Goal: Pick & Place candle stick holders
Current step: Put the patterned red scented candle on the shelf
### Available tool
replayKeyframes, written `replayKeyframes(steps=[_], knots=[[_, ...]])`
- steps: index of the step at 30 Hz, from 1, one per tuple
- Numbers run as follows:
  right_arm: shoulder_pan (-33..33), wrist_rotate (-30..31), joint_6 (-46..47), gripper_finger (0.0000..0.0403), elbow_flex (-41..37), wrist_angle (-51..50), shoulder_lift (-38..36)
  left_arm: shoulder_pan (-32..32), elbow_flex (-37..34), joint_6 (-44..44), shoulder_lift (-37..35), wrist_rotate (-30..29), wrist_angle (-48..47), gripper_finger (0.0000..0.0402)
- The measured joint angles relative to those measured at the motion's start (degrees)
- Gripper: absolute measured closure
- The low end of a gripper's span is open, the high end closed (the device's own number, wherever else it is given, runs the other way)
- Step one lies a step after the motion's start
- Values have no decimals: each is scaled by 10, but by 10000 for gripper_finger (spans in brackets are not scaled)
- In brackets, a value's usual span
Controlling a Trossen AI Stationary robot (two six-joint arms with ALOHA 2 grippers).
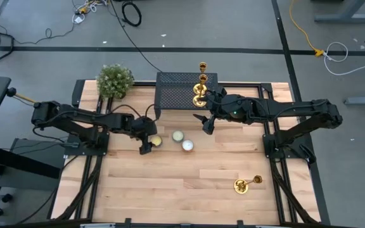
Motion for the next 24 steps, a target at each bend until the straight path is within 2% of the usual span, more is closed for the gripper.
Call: replayKeyframes(steps=[10,24], knots=[[0,0,-1,66,0,-3,0,0,0,0,8,1,11,5],[0,0,0,66,-1,-13,0,0,0,37,86,21,48,3]])
